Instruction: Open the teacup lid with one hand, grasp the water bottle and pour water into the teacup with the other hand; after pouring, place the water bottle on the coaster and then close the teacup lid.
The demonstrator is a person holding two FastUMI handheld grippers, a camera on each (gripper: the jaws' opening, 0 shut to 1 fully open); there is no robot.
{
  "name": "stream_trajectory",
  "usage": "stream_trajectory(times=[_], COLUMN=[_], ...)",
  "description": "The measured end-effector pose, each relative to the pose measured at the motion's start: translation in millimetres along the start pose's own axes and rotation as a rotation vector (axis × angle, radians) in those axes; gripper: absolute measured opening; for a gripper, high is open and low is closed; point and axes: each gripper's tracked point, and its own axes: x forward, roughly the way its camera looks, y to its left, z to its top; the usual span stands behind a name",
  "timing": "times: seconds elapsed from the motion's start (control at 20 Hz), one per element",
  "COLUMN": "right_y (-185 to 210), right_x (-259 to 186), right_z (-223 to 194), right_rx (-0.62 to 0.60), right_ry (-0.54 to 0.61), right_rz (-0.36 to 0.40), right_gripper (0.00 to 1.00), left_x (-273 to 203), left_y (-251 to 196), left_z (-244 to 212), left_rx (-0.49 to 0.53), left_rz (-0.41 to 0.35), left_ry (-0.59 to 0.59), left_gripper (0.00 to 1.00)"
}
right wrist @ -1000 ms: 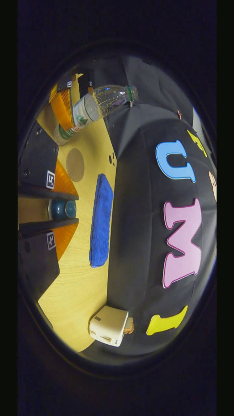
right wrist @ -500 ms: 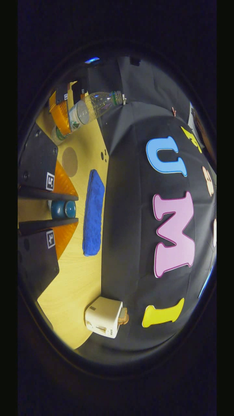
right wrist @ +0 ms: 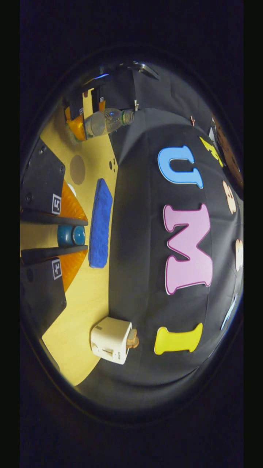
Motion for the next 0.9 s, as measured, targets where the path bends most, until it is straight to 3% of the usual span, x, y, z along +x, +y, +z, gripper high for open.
stream_trajectory(times=[0.1, 0.25, 0.3, 0.45, 0.55, 0.6, 0.7, 0.85, 0.9], right_y=[-11.8, -30.1, -36.6, -51.8, -58.6, -60.2, -67.3, -75.1, -76.8], right_x=[-6.1, -14.5, -18.5, -28.0, -33.2, -33.2, -37.3, -41.8, -43.9], right_z=[1.3, 3.1, 2.4, 1.7, 0.9, -0.2, -2.0, -3.7, -4.9], right_rx=[-0.004, -0.017, -0.021, -0.013, -0.015, -0.017, -0.019, -0.015, -0.012], right_ry=[-0.005, -0.011, -0.011, -0.014, -0.018, -0.016, -0.017, -0.017, -0.017], right_rz=[-0.010, -0.028, -0.037, -0.060, -0.072, -0.077, -0.085, -0.103, -0.108], right_gripper=[0.34, 0.24, 0.34, 0.24, 0.24, 0.34, 0.24, 0.24, 0.34], left_x=[6.4, 18.1, 22.2, 31.6, 39.5, 43.7, 52.2, 57.5, 59.8], left_y=[4.7, 3.0, 3.2, 4.9, 3.9, 3.9, 6.8, 3.4, -0.1], left_z=[4.7, 15.6, 19.6, 26.2, 24.3, 22.9, 22.4, 23.8, 25.0], left_rx=[0.138, 0.307, 0.362, 0.517, 0.594, 0.634, 0.705, 0.782, 0.808], left_rz=[0.020, 0.041, 0.048, 0.067, 0.070, 0.072, 0.088, 0.086, 0.078], left_ry=[0.006, -0.013, -0.018, -0.021, -0.006, 0.002, 0.019, 0.022, 0.016], left_gripper=[0.75, 0.75, 0.75, 0.75, 0.75, 0.75, 0.75, 0.75, 0.75])
